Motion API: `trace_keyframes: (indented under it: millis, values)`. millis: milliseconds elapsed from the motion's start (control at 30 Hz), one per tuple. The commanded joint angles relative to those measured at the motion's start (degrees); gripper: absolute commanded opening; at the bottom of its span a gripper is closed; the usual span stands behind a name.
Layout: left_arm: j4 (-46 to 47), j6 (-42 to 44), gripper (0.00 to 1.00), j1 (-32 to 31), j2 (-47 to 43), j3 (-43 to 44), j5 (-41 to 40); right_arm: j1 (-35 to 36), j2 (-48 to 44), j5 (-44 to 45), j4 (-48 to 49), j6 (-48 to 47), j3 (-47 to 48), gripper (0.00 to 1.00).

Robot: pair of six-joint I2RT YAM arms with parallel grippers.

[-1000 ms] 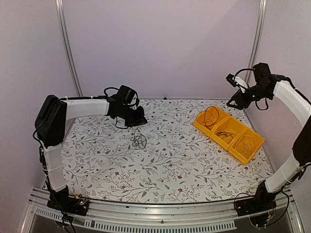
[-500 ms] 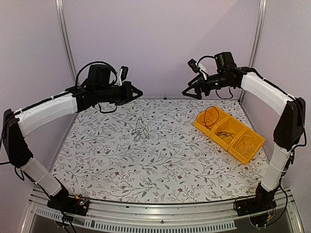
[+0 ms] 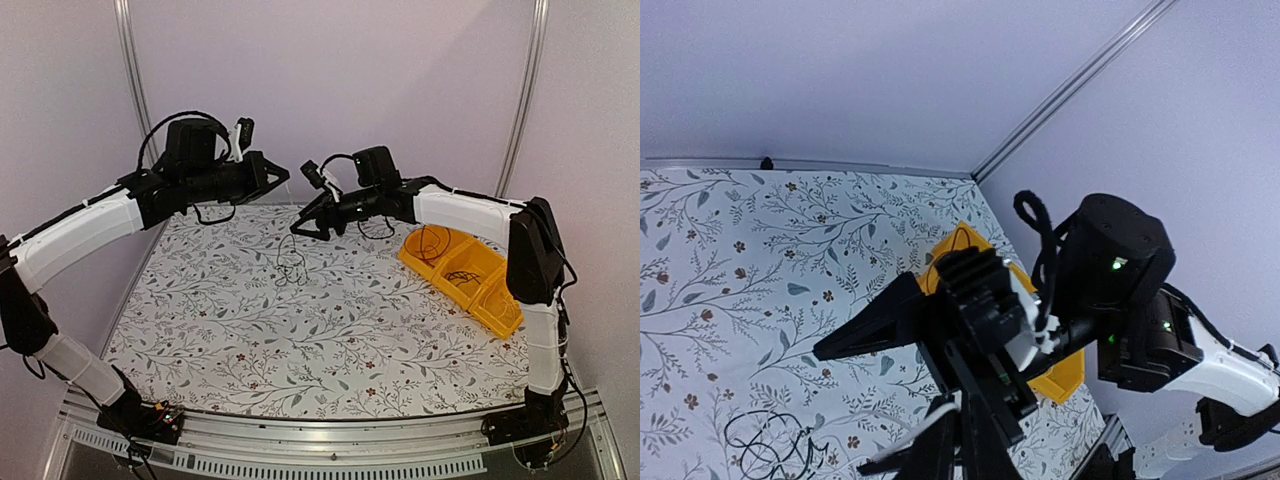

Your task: Untangle the cables

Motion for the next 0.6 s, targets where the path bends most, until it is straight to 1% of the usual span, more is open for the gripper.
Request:
trace_keyframes:
  millis: [0,133,233,333,367,400,467,500,567]
  values:
    - [-2.34,-0.31,0.0,-2.0,-1.36,3.53,-2.89,1.1,5.66,-2.85,10.42,12.33,3.38,0.77]
    - [-4.52,-0.01,0.0,-2.62,-1.26,6.07,-3.81,3.15,9.45,-3.15,13.04,14.19,3.83,0.62]
    - [-5.96,0.26,0.0,-3.13,-1.66,7.19,-5.07,4.42,12.11,-4.94,15.51,15.75,4.96,0.58]
    - [-6.86,0.64,0.0,-3.39,-2.19,7.73,-6.09,4.83,14.34,-6.43,17.04,16.45,5.76,0.5]
    - [-7.36,0.9,0.0,-3.5,-2.4,8.06,-6.51,4.86,14.79,-6.79,17.6,16.94,5.78,0.44]
    - [-7.79,1.07,0.0,-3.58,-2.64,8.38,-6.92,4.84,15.48,-6.85,17.86,17.31,5.78,0.33]
    - [-8.38,1.54,0.0,-3.7,-3.03,9.46,-7.8,4.84,16.18,-5.79,17.54,17.26,5.34,0.07]
    - [-8.52,1.72,0.0,-3.75,-3.16,10.38,-8.28,4.84,16.61,-4.43,17.13,17.14,4.85,0.0]
    - [-8.83,2.34,0.0,-3.83,-2.84,13.34,-9.12,4.84,17.29,-3.65,16.5,16.54,3.68,0.0]
